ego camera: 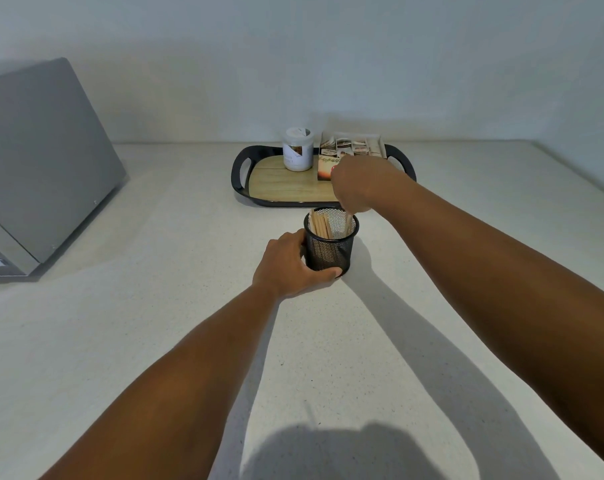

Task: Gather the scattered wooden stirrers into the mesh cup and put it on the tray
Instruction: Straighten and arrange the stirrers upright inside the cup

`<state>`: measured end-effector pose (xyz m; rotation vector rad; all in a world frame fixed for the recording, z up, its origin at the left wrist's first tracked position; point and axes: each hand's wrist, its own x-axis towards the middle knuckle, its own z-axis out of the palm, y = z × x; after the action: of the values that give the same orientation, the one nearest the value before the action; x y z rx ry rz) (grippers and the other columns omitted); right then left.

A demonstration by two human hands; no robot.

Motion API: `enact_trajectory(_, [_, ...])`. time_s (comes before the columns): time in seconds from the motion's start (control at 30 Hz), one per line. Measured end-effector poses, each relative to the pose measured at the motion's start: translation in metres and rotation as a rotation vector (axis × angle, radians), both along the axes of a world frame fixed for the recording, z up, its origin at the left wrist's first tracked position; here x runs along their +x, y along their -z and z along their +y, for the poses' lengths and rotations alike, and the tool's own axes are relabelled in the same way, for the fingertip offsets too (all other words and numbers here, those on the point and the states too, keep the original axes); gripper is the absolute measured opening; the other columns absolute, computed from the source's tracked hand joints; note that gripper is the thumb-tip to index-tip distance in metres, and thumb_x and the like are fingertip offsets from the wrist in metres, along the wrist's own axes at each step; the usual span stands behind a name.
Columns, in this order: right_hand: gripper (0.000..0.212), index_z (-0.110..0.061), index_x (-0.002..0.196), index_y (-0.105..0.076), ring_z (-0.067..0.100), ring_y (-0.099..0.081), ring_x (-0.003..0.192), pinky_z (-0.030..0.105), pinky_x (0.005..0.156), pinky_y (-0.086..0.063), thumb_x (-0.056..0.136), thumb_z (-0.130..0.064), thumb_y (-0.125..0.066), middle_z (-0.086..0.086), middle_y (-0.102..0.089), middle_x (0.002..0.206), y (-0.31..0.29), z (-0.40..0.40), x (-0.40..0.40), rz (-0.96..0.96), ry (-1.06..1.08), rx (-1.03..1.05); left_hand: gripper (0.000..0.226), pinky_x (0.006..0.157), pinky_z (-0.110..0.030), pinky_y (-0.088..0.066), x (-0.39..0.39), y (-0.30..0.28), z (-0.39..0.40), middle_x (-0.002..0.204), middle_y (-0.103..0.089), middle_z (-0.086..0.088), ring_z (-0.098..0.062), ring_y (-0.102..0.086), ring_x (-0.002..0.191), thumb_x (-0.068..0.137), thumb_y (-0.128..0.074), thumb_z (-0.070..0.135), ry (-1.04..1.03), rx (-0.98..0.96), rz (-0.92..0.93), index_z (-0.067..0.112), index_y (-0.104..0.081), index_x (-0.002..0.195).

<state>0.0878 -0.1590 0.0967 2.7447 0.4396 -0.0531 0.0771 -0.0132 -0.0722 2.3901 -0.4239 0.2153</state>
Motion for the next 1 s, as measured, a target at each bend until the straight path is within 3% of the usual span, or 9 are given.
enact_trajectory(0.17, [0.025, -0.005, 0.11, -0.067, 0.023, -0.056, 0.095, 0.036, 0.082, -0.052, 0.086, -0.013, -0.07, 0.0, -0.048, 0.08, 0.009, 0.006, 0.004, 0.106, -0.021, 0.021, 0.097, 0.084, -0.035, -0.061, 0.0, 0.001, 0.0, 0.121, -0.067, 0.006, -0.014, -0.063, 0.108, 0.054, -0.071, 0.083, -0.003, -0.014, 0.012, 0.029, -0.054, 0.133])
enact_trajectory(0.3, [0.028, -0.008, 0.111, -0.069, 0.026, -0.06, 0.105, 0.042, 0.089, -0.054, 0.086, -0.019, -0.071, 0.005, -0.063, 0.102, 0.015, 0.007, 0.01, 0.083, -0.065, 0.076, 0.098, 0.084, -0.035, -0.061, 0.001, 0.002, 0.0, 0.121, -0.067, 0.008, -0.014, -0.063, 0.108, 0.053, -0.07, 0.085, 0.001, -0.016, 0.022, 0.031, -0.053, 0.133])
enact_trajectory(0.43, [0.032, -0.012, 0.117, -0.065, 0.025, -0.06, 0.099, 0.033, 0.078, -0.053, 0.086, -0.02, -0.07, 0.009, -0.059, 0.115, 0.023, 0.003, 0.009, 0.002, -0.041, 0.109, 0.096, 0.083, -0.034, -0.062, 0.001, 0.003, 0.0, 0.119, -0.067, 0.009, -0.012, -0.063, 0.106, 0.053, -0.071, 0.085, -0.003, -0.025, 0.02, 0.031, -0.054, 0.131])
enact_trajectory(0.63, [0.033, -0.014, 0.108, -0.065, 0.022, -0.06, 0.099, 0.036, 0.079, -0.054, 0.083, -0.034, -0.074, 0.004, -0.063, 0.107, 0.02, -0.005, 0.007, -0.007, 0.042, 0.227, 0.095, 0.081, -0.032, -0.062, 0.001, 0.002, 0.001, 0.116, -0.069, 0.01, -0.012, -0.065, 0.104, 0.054, -0.071, 0.085, 0.014, -0.032, -0.008, 0.03, -0.056, 0.13])
enact_trajectory(0.77, [0.036, -0.017, 0.094, -0.062, 0.02, -0.057, 0.093, 0.032, 0.069, -0.047, 0.079, -0.047, -0.074, 0.001, -0.059, 0.095, 0.028, 0.001, 0.003, 0.007, 0.075, 0.279, 0.085, 0.078, -0.03, -0.062, 0.001, 0.002, 0.001, 0.11, -0.07, 0.012, -0.008, -0.065, 0.098, 0.056, -0.075, 0.08, 0.009, -0.042, -0.018, 0.032, -0.058, 0.123])
enact_trajectory(0.87, [0.028, -0.019, 0.091, -0.06, 0.02, -0.055, 0.084, 0.03, 0.063, -0.042, 0.081, -0.042, -0.073, 0.001, -0.058, 0.092, 0.039, 0.004, 0.002, -0.042, 0.1, 0.29, 0.082, 0.077, -0.029, -0.061, 0.001, 0.002, 0.001, 0.107, -0.069, 0.012, -0.008, -0.065, 0.096, 0.056, -0.074, 0.079, 0.01, -0.031, -0.031, 0.032, -0.059, 0.121])
enact_trajectory(1.0, [0.017, -0.02, 0.094, -0.059, 0.018, -0.053, 0.078, 0.027, 0.054, -0.036, 0.084, -0.028, -0.07, 0.001, -0.058, 0.091, 0.045, 0.0, 0.001, -0.12, 0.138, 0.29, 0.093, 0.081, -0.029, -0.062, 0.001, 0.003, 0.0, 0.118, -0.069, 0.009, -0.012, -0.065, 0.103, 0.057, -0.074, 0.08, 0.022, -0.042, -0.006, 0.029, -0.055, 0.132])
